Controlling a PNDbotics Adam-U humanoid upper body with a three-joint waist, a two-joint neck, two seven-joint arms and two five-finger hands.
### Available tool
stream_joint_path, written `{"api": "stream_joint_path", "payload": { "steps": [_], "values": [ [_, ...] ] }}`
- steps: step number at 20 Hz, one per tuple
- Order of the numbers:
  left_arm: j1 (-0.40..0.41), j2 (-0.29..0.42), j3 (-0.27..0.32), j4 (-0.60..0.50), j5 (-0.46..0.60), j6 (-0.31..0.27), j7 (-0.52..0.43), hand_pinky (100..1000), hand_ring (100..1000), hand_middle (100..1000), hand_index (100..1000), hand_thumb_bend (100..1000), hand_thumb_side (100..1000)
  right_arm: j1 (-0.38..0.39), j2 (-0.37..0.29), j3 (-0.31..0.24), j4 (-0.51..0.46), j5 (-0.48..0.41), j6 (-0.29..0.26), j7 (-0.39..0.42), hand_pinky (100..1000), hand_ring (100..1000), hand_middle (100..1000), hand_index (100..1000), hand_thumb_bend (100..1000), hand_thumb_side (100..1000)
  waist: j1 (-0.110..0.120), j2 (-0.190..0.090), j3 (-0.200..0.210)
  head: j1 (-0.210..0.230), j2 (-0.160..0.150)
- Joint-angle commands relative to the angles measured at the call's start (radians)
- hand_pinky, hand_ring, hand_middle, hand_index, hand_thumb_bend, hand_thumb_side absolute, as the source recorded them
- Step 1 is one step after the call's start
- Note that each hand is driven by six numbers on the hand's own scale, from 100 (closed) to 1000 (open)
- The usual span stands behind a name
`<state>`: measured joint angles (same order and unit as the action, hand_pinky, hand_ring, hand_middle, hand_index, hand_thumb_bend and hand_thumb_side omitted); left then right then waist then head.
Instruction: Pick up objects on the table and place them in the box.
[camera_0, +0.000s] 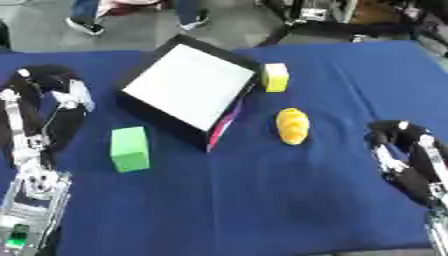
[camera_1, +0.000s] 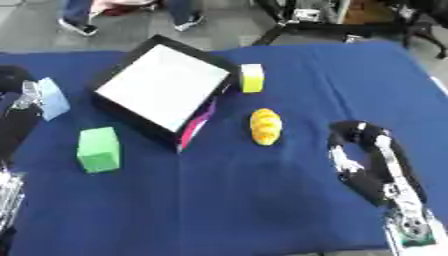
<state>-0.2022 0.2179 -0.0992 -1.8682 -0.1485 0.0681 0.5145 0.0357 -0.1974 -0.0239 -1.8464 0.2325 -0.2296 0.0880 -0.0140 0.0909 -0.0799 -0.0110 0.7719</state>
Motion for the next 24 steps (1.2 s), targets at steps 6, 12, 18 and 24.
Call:
{"api": "stream_joint_path", "payload": {
  "steps": [6, 12, 18, 24],
  "values": [
    [-0.01, 0.005, 0.008, -0.013, 0.004, 0.001, -0.003, 762, 464, 352, 551, 100, 100, -0.007, -0.007, -0.001, -0.013, -0.005, -0.003, 0.001, 714, 623, 530, 679, 100, 469, 0.014, -0.024, -0.001, 0.0, -0.002],
    [-0.05, 0.078, 0.012, -0.001, -0.035, 0.066, -0.055, 778, 498, 385, 592, 100, 100, -0.005, -0.008, -0.003, -0.011, -0.003, -0.001, 0.0, 714, 623, 530, 679, 100, 469, 0.016, -0.028, -0.003, 0.001, -0.002],
    [-0.184, 0.398, -0.032, 0.073, -0.119, 0.294, -0.336, 818, 582, 482, 703, 100, 100, 0.001, -0.02, -0.003, -0.003, 0.0, 0.002, 0.0, 714, 624, 531, 679, 100, 468, 0.035, -0.04, -0.008, 0.0, -0.002],
    [-0.377, 0.589, -0.167, 0.291, -0.301, 0.355, -0.889, 863, 730, 693, 869, 309, 103, 0.007, -0.033, 0.003, 0.003, 0.002, 0.001, 0.008, 715, 626, 532, 680, 100, 464, 0.048, -0.05, -0.018, 0.012, -0.002]
  ]
}}
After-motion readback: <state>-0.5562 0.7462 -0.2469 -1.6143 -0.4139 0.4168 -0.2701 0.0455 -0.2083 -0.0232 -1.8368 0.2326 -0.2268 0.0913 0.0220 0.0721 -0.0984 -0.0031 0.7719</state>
